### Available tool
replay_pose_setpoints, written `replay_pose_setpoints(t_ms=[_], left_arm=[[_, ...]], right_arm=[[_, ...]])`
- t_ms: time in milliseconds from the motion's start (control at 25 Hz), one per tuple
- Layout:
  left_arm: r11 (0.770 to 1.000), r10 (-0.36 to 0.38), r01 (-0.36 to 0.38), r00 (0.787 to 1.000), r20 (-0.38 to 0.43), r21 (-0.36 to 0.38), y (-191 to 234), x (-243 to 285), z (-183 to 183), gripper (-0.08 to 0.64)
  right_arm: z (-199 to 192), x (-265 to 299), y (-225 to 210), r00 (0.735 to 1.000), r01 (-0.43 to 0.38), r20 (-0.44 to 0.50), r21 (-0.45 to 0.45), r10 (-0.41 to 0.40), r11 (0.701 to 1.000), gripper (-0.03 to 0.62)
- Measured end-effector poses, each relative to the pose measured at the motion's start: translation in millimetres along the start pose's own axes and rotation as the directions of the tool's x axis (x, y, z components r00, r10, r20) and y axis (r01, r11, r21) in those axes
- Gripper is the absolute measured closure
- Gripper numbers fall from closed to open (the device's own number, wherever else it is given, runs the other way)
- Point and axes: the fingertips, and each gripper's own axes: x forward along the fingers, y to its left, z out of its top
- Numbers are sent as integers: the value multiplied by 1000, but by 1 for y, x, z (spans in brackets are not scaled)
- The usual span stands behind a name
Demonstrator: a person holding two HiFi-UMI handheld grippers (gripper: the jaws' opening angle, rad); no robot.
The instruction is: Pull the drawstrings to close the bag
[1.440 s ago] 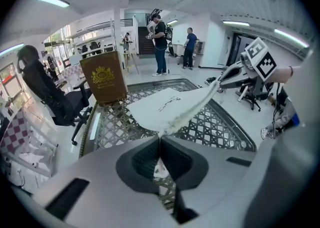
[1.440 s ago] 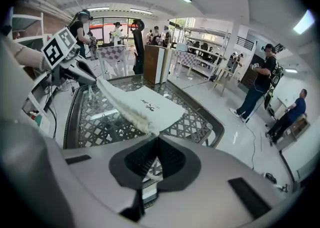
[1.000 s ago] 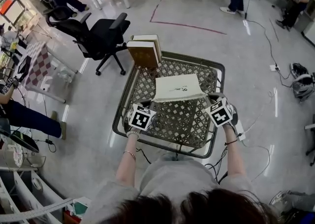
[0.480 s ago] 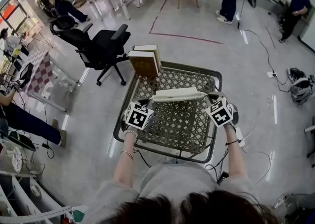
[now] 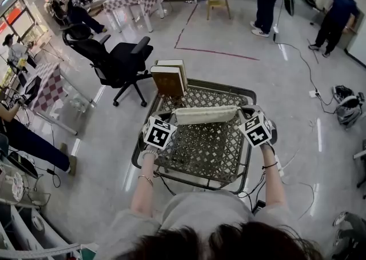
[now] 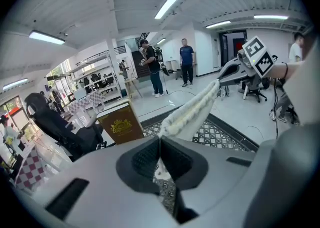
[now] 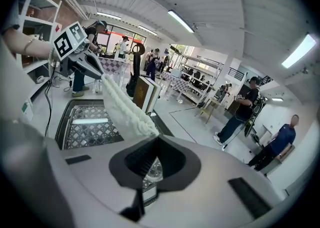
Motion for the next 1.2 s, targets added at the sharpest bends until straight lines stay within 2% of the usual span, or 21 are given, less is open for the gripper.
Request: replay_pose_setpoints(t_ms=[440,600,840,1200], left_arm=[[996,84,-85,994,68,11,13,-25,33,532],[992,124,-126,986,108,16,16,-40,47,532],[980,189,-195,967,169,23,27,-58,71,532],[966,247,-259,934,257,12,38,-79,100,532]], right_arm=[[32,-21,-20,995,54,86,-48,-50,997,569],[42,-30,-25,989,66,134,-30,-62,997,569],[61,-40,-36,977,91,197,-16,-86,996,569],[87,-53,-56,955,157,254,-4,-151,988,570]])
